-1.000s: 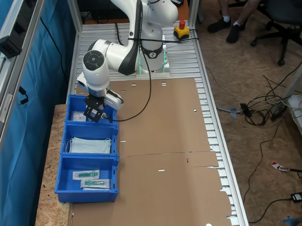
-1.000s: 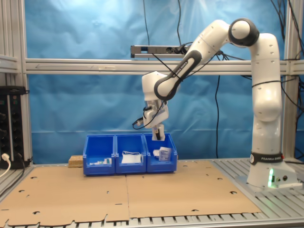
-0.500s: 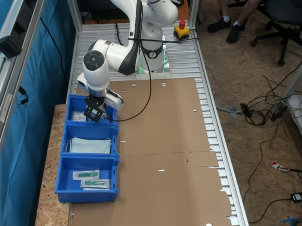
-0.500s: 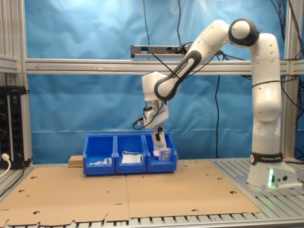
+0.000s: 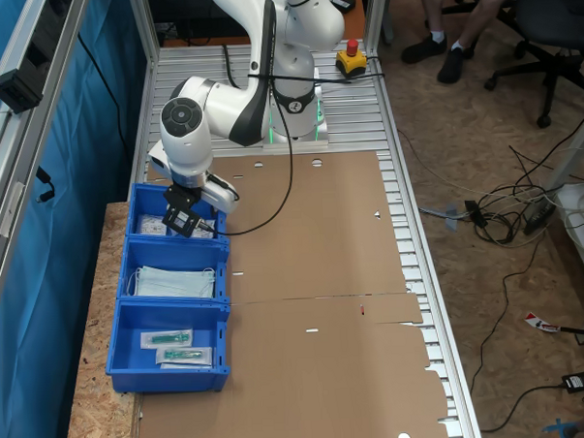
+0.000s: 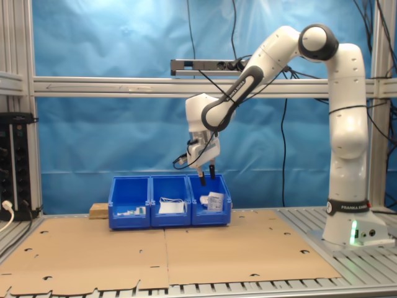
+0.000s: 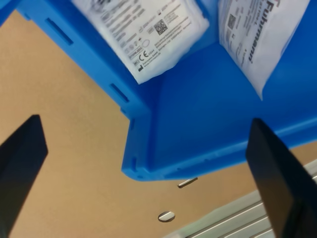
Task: Pick and place sorting task of medical equipment.
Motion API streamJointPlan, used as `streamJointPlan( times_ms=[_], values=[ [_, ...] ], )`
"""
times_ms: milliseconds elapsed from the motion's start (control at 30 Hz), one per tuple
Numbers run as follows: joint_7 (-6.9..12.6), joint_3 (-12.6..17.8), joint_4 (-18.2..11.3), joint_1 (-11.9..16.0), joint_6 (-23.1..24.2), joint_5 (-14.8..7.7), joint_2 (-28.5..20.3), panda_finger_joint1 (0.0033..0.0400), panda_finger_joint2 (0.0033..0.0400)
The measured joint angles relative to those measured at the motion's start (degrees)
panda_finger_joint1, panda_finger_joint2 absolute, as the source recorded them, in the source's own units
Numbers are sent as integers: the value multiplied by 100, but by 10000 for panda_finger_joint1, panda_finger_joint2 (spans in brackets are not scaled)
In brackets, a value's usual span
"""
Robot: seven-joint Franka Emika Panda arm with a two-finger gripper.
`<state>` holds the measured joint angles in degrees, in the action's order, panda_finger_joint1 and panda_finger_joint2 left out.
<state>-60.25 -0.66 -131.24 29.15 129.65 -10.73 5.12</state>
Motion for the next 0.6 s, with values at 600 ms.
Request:
streamJointPlan(
  times_ms=[600],
  values=[
    [0, -339, 444, -129, 17, 0, -9, 399, 399]
  ],
)
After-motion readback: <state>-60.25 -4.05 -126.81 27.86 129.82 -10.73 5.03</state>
